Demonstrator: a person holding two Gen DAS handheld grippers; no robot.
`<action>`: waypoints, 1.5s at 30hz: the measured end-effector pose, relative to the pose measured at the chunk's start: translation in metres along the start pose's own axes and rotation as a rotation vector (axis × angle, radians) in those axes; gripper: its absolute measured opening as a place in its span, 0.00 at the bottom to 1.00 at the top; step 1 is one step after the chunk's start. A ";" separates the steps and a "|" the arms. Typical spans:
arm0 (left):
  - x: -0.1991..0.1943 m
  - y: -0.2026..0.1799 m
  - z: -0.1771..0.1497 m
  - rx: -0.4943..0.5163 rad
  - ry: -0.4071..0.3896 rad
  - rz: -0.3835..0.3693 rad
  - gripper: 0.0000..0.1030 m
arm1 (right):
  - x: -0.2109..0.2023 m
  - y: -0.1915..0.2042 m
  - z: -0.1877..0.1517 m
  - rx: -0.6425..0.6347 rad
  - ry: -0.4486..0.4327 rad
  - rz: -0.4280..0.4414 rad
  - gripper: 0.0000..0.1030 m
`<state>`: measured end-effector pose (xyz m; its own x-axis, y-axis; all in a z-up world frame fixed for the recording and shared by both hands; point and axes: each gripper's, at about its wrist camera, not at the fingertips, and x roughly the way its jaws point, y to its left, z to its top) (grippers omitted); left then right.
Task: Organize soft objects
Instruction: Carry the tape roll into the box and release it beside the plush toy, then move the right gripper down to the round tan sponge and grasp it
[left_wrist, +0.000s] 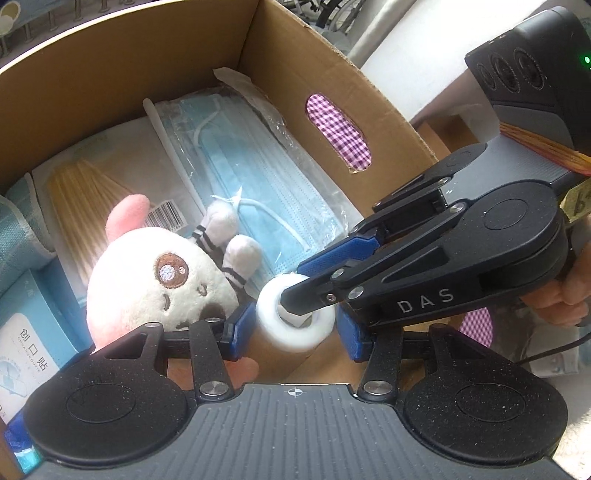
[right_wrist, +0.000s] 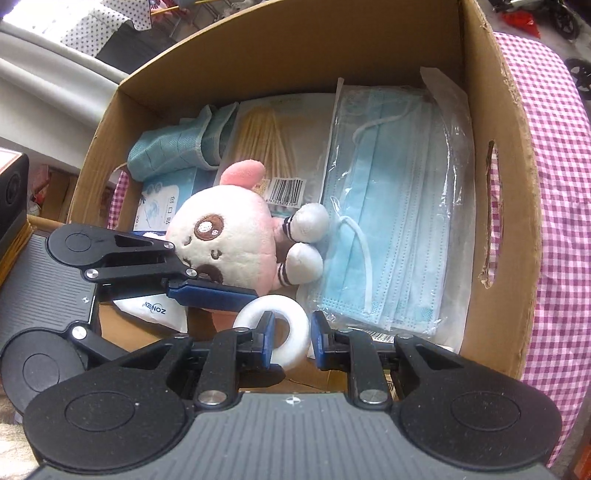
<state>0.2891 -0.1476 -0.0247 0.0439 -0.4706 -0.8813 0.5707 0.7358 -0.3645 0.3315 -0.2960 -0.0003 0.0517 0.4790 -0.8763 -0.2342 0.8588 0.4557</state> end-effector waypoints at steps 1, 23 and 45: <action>0.000 0.000 0.000 -0.001 0.000 0.000 0.49 | 0.001 0.001 0.001 -0.004 0.005 -0.003 0.22; -0.090 -0.020 -0.033 0.029 -0.270 0.011 0.90 | -0.060 0.031 -0.025 -0.028 -0.196 -0.019 0.25; -0.067 -0.054 -0.190 0.078 -0.305 0.091 0.97 | -0.057 0.065 -0.204 0.131 -0.438 0.067 0.47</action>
<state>0.1002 -0.0633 -0.0035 0.3342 -0.5374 -0.7743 0.6140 0.7474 -0.2537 0.1154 -0.3042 0.0474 0.4530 0.5416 -0.7081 -0.1277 0.8255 0.5498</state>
